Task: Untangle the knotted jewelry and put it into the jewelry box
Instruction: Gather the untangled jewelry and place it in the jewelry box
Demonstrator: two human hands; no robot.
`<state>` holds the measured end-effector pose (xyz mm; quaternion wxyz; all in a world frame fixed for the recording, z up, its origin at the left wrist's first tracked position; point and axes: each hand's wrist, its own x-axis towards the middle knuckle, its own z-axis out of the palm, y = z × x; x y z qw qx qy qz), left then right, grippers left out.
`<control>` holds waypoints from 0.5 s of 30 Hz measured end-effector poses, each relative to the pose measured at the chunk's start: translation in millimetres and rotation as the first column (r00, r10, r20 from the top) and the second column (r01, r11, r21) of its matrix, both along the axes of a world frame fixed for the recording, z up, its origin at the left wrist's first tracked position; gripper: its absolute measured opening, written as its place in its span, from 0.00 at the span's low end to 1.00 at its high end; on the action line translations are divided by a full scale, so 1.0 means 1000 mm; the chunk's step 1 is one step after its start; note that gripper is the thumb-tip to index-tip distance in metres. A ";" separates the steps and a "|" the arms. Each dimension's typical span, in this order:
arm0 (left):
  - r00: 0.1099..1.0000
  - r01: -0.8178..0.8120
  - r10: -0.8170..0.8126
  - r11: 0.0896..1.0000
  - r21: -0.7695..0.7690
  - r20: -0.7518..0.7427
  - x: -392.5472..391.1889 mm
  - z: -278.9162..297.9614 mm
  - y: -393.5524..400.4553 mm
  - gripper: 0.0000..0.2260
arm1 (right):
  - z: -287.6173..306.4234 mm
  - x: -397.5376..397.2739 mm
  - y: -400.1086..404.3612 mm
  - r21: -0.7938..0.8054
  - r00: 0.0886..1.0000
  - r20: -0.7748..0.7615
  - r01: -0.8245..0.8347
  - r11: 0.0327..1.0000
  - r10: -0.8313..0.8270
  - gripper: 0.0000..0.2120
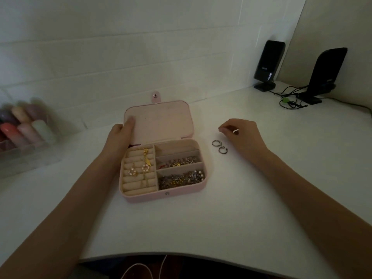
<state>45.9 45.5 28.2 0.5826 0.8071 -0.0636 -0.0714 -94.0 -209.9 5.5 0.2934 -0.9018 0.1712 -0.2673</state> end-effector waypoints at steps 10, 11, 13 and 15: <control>0.993 -0.077 0.073 0.996 0.037 0.092 0.009 -0.005 0.006 0.24 | 0.035 0.006 0.077 0.079 0.899 0.240 -0.395 0.915 0.367 0.02; 0.993 -0.074 0.070 0.996 0.041 0.098 0.009 -0.004 0.006 0.24 | 0.035 0.010 0.081 0.042 0.898 0.211 -0.404 0.914 0.387 0.02; 0.993 -0.065 0.062 0.997 0.032 0.096 0.008 -0.005 0.005 0.23 | 0.033 0.018 0.086 -0.043 0.902 0.107 -0.415 0.909 0.418 0.03; 0.994 -0.055 0.054 0.998 0.008 0.096 0.008 -0.007 0.005 0.22 | 0.030 0.026 0.089 -0.097 0.896 -0.018 -0.444 0.891 0.445 0.05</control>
